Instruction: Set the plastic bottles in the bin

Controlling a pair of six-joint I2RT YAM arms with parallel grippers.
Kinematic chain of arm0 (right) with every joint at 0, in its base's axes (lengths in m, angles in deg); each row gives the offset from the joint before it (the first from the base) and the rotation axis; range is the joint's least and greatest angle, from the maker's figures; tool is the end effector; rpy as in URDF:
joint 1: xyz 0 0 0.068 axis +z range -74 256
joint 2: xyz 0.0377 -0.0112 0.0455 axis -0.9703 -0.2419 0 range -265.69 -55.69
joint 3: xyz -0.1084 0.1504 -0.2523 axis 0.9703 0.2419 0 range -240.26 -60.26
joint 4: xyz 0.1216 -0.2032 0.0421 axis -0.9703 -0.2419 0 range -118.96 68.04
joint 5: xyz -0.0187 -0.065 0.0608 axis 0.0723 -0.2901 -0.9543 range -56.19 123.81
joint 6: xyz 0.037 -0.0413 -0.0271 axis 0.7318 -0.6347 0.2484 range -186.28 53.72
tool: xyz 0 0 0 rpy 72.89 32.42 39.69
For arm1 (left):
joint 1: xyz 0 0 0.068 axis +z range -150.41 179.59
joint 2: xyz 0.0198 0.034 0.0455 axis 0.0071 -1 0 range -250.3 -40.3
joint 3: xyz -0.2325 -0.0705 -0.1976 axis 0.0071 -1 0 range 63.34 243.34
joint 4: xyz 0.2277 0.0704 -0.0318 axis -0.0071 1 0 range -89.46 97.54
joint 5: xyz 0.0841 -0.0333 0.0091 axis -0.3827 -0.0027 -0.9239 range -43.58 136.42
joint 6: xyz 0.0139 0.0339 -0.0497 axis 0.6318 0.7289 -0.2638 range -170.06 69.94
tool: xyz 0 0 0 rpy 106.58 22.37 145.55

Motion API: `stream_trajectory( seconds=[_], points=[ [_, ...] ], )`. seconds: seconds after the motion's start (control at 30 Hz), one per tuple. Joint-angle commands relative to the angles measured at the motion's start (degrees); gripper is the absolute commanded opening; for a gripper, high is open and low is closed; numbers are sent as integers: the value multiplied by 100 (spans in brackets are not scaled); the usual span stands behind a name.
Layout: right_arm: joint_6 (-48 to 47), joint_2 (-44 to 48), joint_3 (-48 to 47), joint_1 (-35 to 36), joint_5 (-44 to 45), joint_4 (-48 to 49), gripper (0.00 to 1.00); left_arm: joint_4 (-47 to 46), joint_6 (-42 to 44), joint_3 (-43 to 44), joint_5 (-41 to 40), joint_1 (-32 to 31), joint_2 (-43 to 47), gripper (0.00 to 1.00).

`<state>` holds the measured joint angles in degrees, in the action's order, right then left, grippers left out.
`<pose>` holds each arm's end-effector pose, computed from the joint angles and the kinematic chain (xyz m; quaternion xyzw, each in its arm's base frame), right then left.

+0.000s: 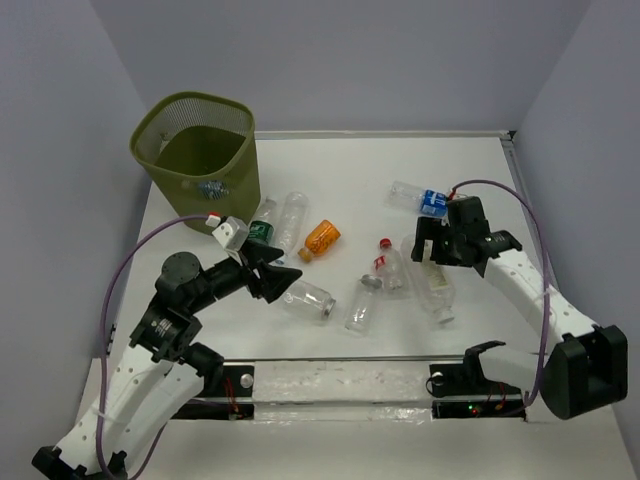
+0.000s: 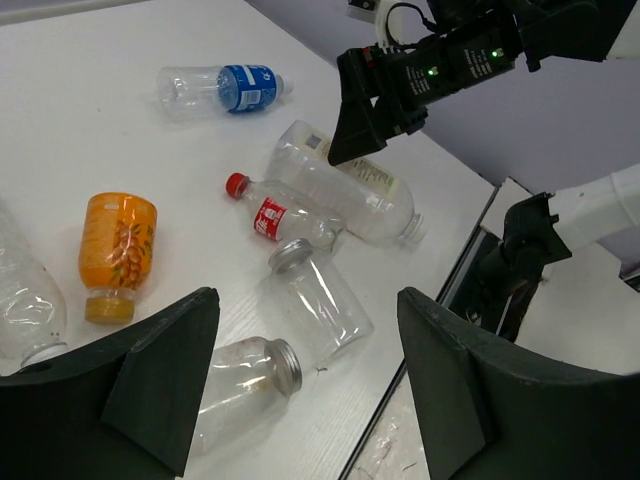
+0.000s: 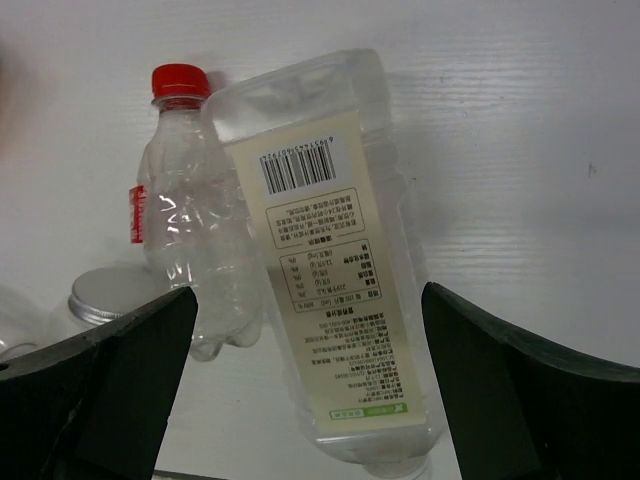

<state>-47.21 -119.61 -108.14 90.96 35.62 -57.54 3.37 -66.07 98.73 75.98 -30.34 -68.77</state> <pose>0.1849 0.0479 0.2895 0.0391 0.9435 0.0819 0.3187 0.0573 -0.0596 0.3537 0.2652 0.6314 -0.4363 0.5837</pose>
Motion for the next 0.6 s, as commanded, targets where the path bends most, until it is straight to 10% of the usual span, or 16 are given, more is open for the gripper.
stream_trajectory(
  seconds=[0.0,0.4,0.57],
  points=[
    [-193,-610,-599,218,839,68,100,16,-95,29,-12,-65,-10,81],
    [-360,-1720,-1013,534,1023,-389,100,235,-113,99,-828,-74,227,81],
    [-395,-1545,-1110,534,1428,-486,71,297,-104,108,-1075,-65,298,81]
  ],
)
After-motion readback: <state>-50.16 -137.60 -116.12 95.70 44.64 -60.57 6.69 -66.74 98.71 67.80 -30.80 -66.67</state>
